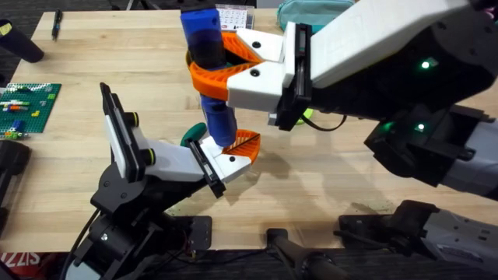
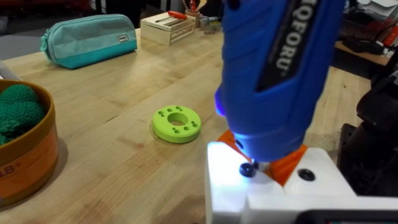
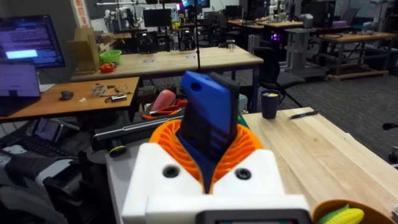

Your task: Pick up the gripper from the table and insert it into the empty holder that is missing its gripper. Then pick up a screw, insert it into the mounting hole, and use the screwdriver to tighten it. Finally, clean up the table by picking up the vegetable and placing it into the bucket.

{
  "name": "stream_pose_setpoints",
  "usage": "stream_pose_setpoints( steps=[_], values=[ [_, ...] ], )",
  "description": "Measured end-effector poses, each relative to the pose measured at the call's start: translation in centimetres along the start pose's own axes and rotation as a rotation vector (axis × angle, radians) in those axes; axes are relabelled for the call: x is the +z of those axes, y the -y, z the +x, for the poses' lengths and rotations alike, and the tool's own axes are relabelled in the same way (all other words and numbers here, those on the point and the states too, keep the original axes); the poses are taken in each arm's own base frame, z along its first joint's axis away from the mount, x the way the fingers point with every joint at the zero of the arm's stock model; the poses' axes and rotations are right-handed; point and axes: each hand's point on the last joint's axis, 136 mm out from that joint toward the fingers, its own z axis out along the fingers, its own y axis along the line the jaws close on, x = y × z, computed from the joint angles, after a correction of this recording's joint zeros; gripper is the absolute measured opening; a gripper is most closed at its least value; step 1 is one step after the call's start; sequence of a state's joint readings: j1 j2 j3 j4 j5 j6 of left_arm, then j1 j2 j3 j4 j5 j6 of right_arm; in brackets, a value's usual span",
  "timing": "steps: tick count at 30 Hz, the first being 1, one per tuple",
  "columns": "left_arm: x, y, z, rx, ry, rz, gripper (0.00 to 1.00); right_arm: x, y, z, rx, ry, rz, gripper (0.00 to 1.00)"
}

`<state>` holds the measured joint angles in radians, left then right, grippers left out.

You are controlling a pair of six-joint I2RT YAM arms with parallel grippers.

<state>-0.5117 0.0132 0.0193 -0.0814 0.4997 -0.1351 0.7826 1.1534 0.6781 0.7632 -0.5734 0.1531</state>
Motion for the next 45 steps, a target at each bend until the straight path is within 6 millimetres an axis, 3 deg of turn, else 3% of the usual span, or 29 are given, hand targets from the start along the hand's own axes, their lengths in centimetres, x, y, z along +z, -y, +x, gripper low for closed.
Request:
stream_pose_setpoints(
  steps=[4,15,24,37,45],
  values=[
    [0.0,-0.1,0.0,0.0,0.001,-0.003,0.009,-0.1,-0.1,-0.7,-0.017,0.03,-0.005,0.04],
    [0.0,0.0,-0.1,0.0,0.002,-0.002,0.009,-1.7,-0.7,-5.1,-0.125,0.168,0.0,0.04],
    [0.0,0.0,-0.1,0.0,0.002,-0.002,0.009,-1.7,-0.7,-5.0,-0.12,0.163,-0.001,0.04],
    [0.0,0.0,0.0,0.0,0.002,-0.002,0.009,-0.9,-0.5,-2.7,-0.067,0.092,-0.006,0.04],
    [0.0,0.0,0.0,0.0,0.002,-0.002,0.009,-0.8,-0.5,-2.6,-0.071,0.092,-0.006,0.04]
  ],
)
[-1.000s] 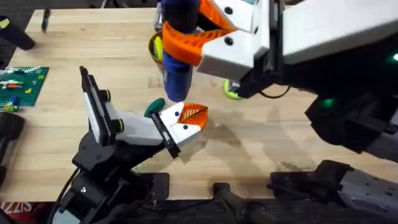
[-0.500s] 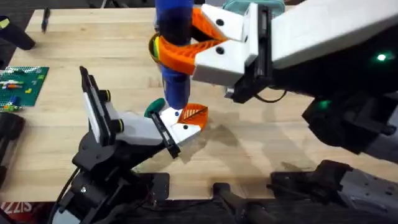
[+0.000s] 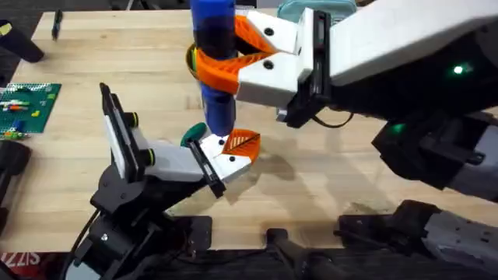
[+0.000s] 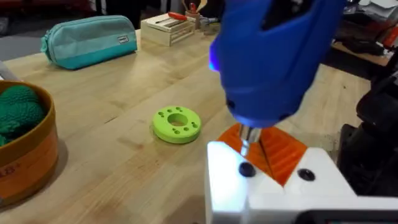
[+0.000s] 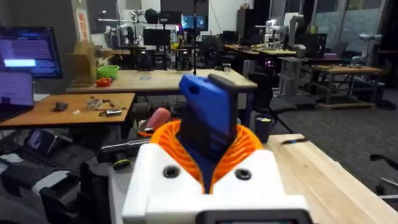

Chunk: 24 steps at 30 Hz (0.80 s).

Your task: Pick up the gripper from the table and insert it into the empty holder that is missing its gripper. Then pick up a screw, insert it into the mounting hole, and use the screwdriver to tighten it. Finally, clean up the table by picking up the vegetable and placing it into the bucket.

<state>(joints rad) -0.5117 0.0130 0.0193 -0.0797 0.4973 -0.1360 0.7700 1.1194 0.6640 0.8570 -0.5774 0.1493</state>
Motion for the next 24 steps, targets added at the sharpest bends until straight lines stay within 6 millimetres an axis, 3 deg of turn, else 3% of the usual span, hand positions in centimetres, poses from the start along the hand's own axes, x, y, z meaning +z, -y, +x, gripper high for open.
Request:
stream_pose_setpoints(
  steps=[24],
  values=[
    [0.0,0.0,0.0,0.0,0.0,0.0,0.009,0.19,-0.12,0.33,0.006,-0.006,-0.006,0.04]
  ],
)
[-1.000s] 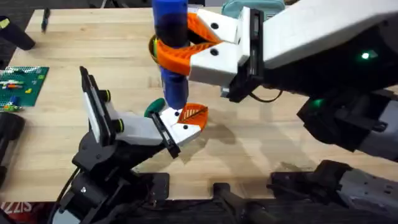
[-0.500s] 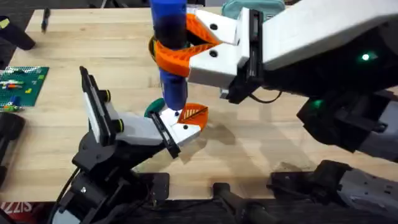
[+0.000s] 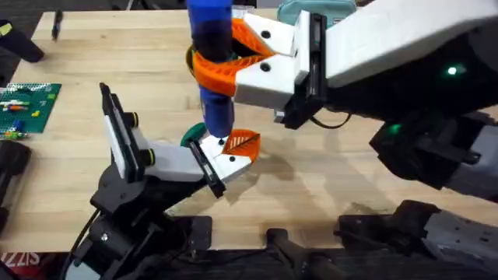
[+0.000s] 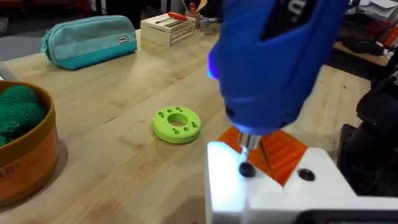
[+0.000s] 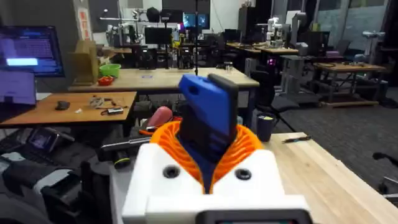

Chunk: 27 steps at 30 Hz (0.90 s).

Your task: Pick up the gripper from the table and insert it into the empty holder that is missing its gripper. Then pick up a screw, insert it into the mounting hole, and use the screwdriver to tighten it. Finally, clean up the table by picking up the vegetable and placing it into the bucket.

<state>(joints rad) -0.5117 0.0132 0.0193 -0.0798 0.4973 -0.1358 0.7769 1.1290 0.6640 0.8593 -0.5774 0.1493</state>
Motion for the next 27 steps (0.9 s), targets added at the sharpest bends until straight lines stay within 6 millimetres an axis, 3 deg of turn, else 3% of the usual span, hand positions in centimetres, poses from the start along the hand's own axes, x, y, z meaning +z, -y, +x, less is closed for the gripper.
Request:
stream_pose_setpoints(
  steps=[27],
  values=[
    [0.0,0.03,0.01,0.0,-0.001,0.002,0.009,0.06,-0.1,0.82,0.023,-0.031,-0.001,0.04]
  ],
)
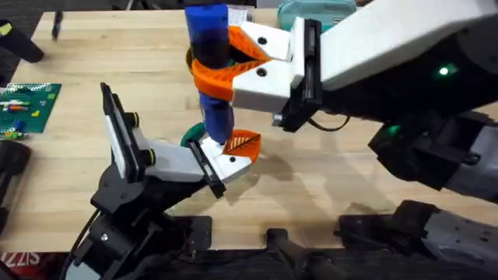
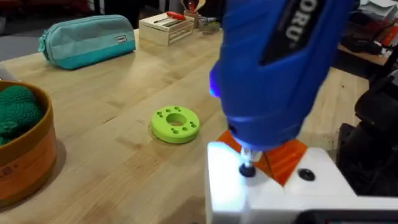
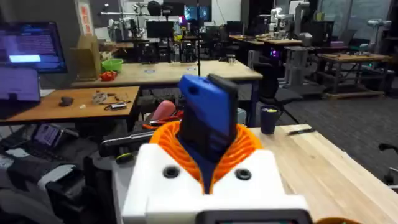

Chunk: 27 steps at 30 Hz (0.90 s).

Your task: Pick up the gripper from the table and insert it into the empty holder that is missing its gripper. Then pick up a screw, insert it into the mounting hole, and use the screwdriver to tighten it. Finally, clean up the table by picking up the vegetable and placing it into the bucket.

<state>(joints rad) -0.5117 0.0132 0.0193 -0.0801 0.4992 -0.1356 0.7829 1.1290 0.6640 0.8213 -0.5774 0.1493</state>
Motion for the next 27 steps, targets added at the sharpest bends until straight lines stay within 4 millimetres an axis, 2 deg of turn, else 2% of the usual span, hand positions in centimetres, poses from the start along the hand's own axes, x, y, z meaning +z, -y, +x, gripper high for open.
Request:
stream_pose_setpoints(
  steps=[16,19,24,27],
  values=[
    [0.0,0.0,0.0,0.0,0.0,0.001,0.01,0.0,-0.1,-0.6,-0.015,0.022,-0.003,0.04],
    [0.0,0.0,0.0,0.0,0.001,0.001,0.01,0.0,-0.3,-1.5,-0.041,0.059,-0.009,0.04],
    [0.0,0.0,0.0,0.0,0.001,0.001,0.01,-0.5,-1.1,-4.8,-0.115,0.192,-0.031,0.04],
    [0.0,0.0,0.0,0.0,0.0,0.001,0.01,-0.6,-1.2,-5.2,-0.116,0.207,-0.035,0.04]
  ],
)
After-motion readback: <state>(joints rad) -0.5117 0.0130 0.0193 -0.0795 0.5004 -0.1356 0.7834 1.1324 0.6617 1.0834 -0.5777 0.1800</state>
